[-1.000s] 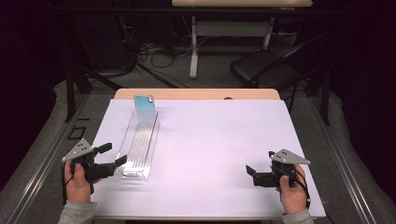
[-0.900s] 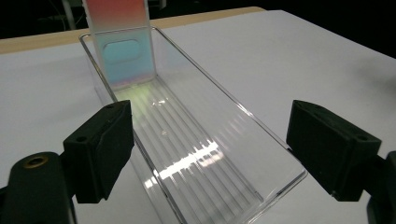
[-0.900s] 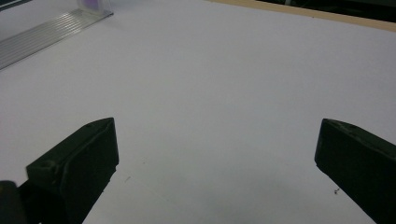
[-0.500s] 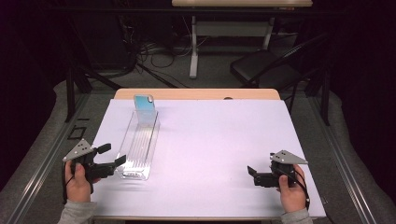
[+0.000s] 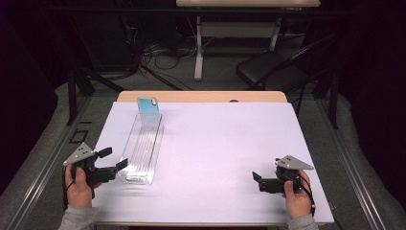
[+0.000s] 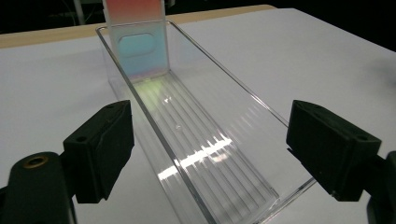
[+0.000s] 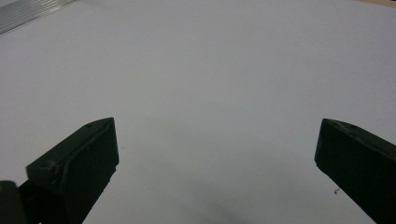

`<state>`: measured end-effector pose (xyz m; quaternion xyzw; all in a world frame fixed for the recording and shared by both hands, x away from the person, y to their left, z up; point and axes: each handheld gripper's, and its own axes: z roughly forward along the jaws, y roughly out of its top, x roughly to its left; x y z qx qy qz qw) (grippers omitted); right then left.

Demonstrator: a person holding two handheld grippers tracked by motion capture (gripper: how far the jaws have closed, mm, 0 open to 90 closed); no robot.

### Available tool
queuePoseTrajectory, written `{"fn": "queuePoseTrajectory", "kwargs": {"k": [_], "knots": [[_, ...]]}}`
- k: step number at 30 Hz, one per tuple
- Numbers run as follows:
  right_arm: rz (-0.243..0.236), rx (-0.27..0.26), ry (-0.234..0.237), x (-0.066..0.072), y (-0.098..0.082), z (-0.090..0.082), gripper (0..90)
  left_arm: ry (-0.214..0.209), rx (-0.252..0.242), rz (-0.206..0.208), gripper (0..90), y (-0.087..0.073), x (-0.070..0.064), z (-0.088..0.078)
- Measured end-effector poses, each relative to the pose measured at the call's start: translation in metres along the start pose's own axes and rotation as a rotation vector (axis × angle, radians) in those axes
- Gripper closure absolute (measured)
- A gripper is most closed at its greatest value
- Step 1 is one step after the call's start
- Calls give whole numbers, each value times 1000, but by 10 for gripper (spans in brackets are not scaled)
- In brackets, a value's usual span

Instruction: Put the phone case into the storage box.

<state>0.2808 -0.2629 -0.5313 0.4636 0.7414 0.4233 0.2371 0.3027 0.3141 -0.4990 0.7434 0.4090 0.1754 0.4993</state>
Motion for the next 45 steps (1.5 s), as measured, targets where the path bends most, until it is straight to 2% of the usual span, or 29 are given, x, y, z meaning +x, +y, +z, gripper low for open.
{"fn": "queuePoseTrajectory", "kwargs": {"k": [20,45], "knots": [[-29,15,30,7,-2,5,0,6,2,-7,155,-1,1,1],[-31,20,40,9,-3,7,0,9,1,-7,155,-1,2,0]]}}
